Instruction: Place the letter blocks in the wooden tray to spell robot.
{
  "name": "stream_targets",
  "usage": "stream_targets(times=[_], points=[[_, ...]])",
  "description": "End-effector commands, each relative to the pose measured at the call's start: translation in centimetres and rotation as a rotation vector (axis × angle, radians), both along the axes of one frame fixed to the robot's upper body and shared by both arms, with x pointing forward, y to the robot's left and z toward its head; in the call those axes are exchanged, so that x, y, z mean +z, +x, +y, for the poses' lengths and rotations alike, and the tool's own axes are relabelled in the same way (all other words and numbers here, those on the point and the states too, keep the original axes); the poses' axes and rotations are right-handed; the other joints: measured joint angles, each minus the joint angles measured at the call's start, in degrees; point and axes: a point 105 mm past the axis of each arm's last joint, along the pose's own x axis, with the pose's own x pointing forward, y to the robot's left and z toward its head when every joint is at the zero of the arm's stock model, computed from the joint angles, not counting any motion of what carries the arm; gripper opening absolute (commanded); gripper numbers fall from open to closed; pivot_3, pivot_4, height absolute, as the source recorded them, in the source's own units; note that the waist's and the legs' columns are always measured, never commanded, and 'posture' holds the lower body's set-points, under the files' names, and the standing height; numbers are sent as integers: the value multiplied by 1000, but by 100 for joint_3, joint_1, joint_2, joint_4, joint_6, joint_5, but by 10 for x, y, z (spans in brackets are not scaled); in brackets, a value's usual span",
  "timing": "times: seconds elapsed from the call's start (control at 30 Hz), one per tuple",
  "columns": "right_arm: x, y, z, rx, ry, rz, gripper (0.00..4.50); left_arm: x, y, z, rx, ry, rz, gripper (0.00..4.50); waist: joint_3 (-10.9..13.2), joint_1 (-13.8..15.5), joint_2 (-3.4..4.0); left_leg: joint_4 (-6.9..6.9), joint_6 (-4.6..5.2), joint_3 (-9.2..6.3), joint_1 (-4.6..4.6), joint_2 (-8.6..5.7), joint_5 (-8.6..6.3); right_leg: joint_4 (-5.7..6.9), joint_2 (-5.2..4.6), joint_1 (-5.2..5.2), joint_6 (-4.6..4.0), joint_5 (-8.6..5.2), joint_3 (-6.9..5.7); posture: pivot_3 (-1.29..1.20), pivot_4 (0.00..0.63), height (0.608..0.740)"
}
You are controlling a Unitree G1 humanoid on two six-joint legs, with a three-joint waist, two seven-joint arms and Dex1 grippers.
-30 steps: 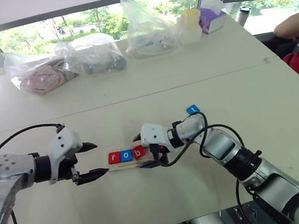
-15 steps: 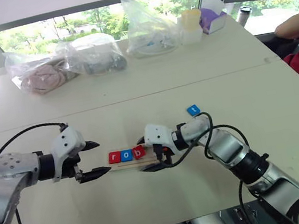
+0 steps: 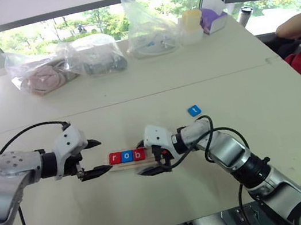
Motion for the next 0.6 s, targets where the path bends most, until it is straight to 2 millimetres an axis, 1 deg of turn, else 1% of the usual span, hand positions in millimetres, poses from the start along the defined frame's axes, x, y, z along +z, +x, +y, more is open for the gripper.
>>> stream_targets(times=[0.03,0.13,0.17,0.23,0.27,0.3,0.37,0.43,0.5,0.53,0.6], points=[[34,11,-10,-65,77,-78,4462,9,1,-5,-20,-16,-33,4500,0,5,1,0,0,0,0,0,0,0,0,0,0,0,0,0,150,740],[53,19,-33,-193,144,-84,4462,20,-1,-14,-41,-80,-34,4500,0,35,0,1,0,-2,-3,-1,0,0,-1,0,0,0,-1,0,150,740],[60,22,-44,-259,168,-85,4462,26,-2,-19,-54,-111,-35,4500,0,40,-1,2,-1,-2,-4,-1,0,0,-2,0,0,0,-1,0,150,740],[67,24,-59,-341,192,-92,4462,32,-4,-25,-72,-146,-33,4500,-2,58,-3,2,-1,-3,-5,-1,0,-1,-4,0,1,0,-1,0,150,740],[69,25,-70,-413,199,-90,4462,34,-5,-29,-86,-151,-33,4500,-2,55,-3,2,-1,-3,-5,-2,0,-2,-3,0,2,0,-1,0,150,740],[69,25,-77,-460,203,-87,4462,36,-6,-32,-94,-153,-33,4500,-2,57,-3,2,0,-3,-4,-2,0,-2,-3,0,2,0,-1,0,150,740],[63,25,-93,-590,160,-70,4462,37,-5,-36,-104,-154,-36,4500,-1,52,-2,1,0,-3,-3,-2,0,-1,-2,0,3,-1,-1,0,150,740],[53,23,-107,-743,117,-29,4462,36,-4,-39,-110,-160,-34,4500,-1,19,-2,1,0,-3,-2,-2,0,2,0,0,2,-1,0,0,150,740],[52,11,-109,-762,143,-6,4462,35,-2,-41,-112,-166,-31,4500,-1,6,-2,1,0,-3,-1,-2,0,6,1,-1,0,-2,1,0,150,740],[58,6,-107,-724,172,-36,4462,34,-1,-41,-113,-167,-27,4500,-1,-1,-2,1,0,-4,0,-1,0,8,3,-1,0,-2,1,0,150,740],[66,-3,-108,-627,169,-133,4462,34,-1,-41,-119,-169,-20,4500,0,-6,-1,1,0,-4,0,-1,0,8,5,-2,5,-5,1,0,150,740]])
